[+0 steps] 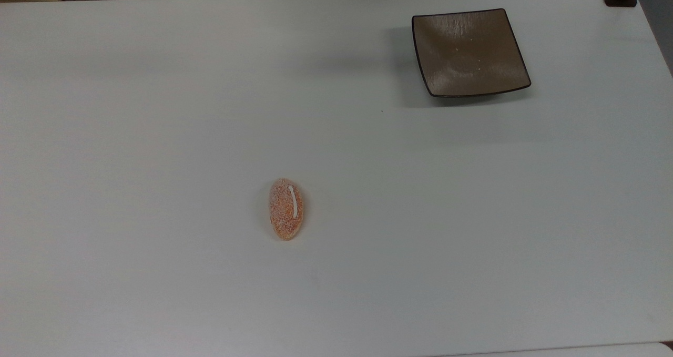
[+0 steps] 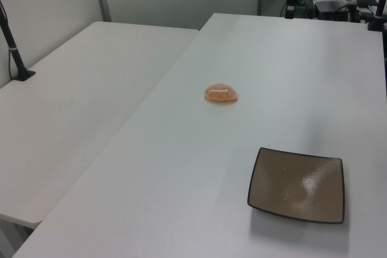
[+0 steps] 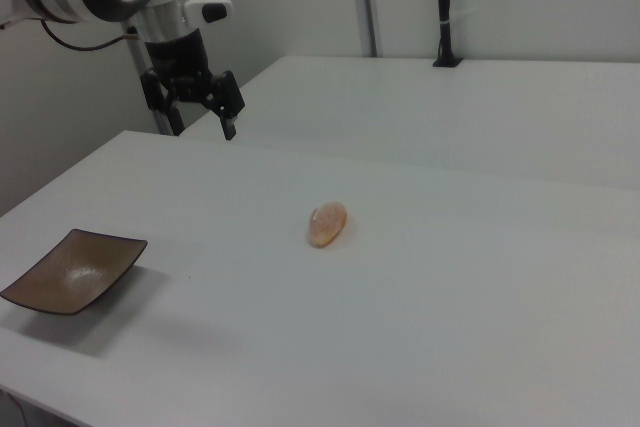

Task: Bread is placed on a ceramic plate

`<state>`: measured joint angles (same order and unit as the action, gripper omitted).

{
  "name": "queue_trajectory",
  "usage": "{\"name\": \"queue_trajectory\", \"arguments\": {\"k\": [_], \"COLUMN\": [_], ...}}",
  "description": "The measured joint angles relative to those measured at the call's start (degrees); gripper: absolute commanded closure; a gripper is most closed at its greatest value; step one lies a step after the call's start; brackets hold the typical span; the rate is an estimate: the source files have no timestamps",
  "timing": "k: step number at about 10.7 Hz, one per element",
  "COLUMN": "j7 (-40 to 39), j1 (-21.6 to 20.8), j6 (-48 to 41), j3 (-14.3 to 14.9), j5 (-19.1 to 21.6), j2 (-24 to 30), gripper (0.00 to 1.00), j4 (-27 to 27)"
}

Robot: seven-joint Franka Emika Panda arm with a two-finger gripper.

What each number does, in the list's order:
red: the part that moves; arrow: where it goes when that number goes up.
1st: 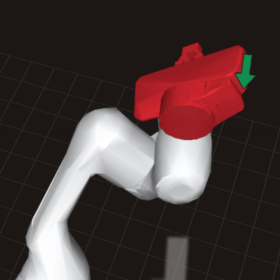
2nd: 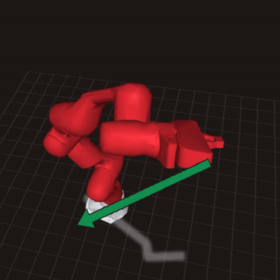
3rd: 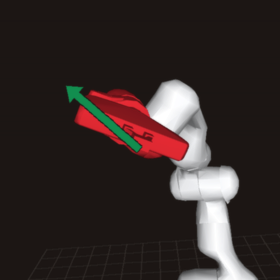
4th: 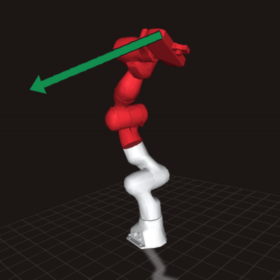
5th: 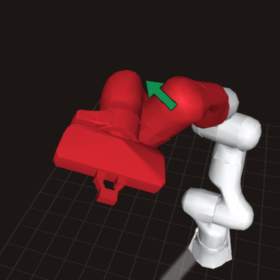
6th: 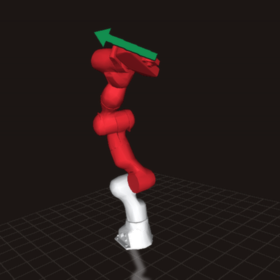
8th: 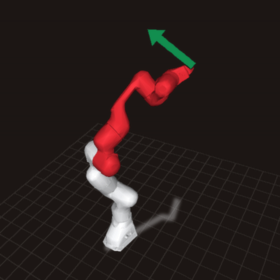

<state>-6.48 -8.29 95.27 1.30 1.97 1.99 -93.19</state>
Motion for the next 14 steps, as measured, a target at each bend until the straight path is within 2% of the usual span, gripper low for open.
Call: {"name": "queue_trajectory", "arguments": {"k": [4,8,12,14], "j7": [-0.18,-0.2,-0.2,-0.2], "j1": [-0.13,-0.84,-0.84,-0.83], "j6": [0.12,9.1,14.15,18.24], "j3": [0.0,0.25,2.3,2.7], "j5": [0.0,0.0,0.01,1.47], "j2": [-0.11,-2.72,-12.42,-18.7], "gripper": [0.0,0.0,0.0,0.0], "j4": [-0.01,0.92,9.82,13.14]}}
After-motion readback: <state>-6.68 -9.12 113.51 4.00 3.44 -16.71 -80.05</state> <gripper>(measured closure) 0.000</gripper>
